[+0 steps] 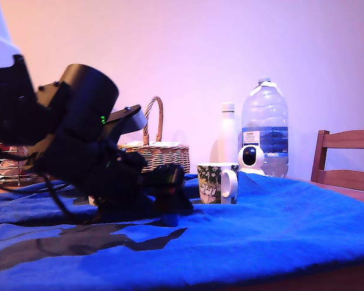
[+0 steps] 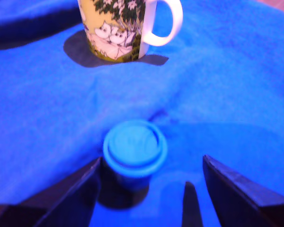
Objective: Pick up the coffee capsules on the table and drop them inside the coffee cup
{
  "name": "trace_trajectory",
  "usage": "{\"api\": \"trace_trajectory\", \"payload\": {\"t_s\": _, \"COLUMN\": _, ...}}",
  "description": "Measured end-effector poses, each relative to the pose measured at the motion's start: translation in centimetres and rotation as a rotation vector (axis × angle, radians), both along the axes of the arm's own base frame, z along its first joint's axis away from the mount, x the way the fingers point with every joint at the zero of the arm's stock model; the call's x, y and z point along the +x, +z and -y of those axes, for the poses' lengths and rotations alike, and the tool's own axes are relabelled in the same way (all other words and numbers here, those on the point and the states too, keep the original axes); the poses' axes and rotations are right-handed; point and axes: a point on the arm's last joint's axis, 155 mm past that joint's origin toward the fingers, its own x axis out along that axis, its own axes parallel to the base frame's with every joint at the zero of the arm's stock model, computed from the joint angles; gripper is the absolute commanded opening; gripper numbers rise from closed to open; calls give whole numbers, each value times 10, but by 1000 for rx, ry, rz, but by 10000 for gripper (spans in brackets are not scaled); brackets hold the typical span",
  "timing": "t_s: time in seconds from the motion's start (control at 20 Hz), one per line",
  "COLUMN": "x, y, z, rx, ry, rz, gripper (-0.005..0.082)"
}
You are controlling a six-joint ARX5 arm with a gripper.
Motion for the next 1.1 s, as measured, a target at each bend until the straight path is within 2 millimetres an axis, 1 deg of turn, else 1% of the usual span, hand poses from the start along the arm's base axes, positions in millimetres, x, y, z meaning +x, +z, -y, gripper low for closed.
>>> {"api": "trace_trajectory", "payload": {"t_s": 0.2, "x": 8, "y": 2, "z": -2, "rx": 2, "ry": 9, "rz": -8, "gripper": 606}}
{"api": "trace_trajectory", "payload": {"t_s": 0.4, "x": 9, "y": -8, "z": -4, "rx": 12, "ry": 6, "rz": -35, "gripper": 603}}
{"api": "trace_trajectory", "payload": {"t_s": 0.5, "x": 9, "y": -9, "z": -5, "rx": 13, "ry": 7, "rz": -38, "gripper": 595}}
{"api": "trace_trajectory", "payload": {"t_s": 0.55, "x": 9, "y": -10, "z": -5, "rx": 13, "ry": 7, "rz": -38, "gripper": 554}}
{"api": "trace_trajectory", "payload": {"t_s": 0.6, "x": 9, "y": -10, "z": -5, "rx": 13, "ry": 7, "rz": -38, "gripper": 481}}
{"api": "trace_trajectory", "payload": {"t_s": 0.7, "x": 9, "y": -10, "z": -5, "rx": 13, "ry": 7, "rz": -38, "gripper": 270}}
{"api": "trace_trajectory", "payload": {"t_s": 0.75, "x": 9, "y": -10, "z": -5, "rx": 13, "ry": 8, "rz": -38, "gripper": 190}}
{"api": "trace_trajectory", "payload": {"t_s": 0.8, "x": 9, "y": -9, "z": -5, "rx": 13, "ry": 8, "rz": -37, "gripper": 152}}
{"api": "trace_trajectory", "payload": {"t_s": 1.1, "x": 10, "y": -8, "z": -4, "rx": 8, "ry": 8, "rz": -31, "gripper": 144}}
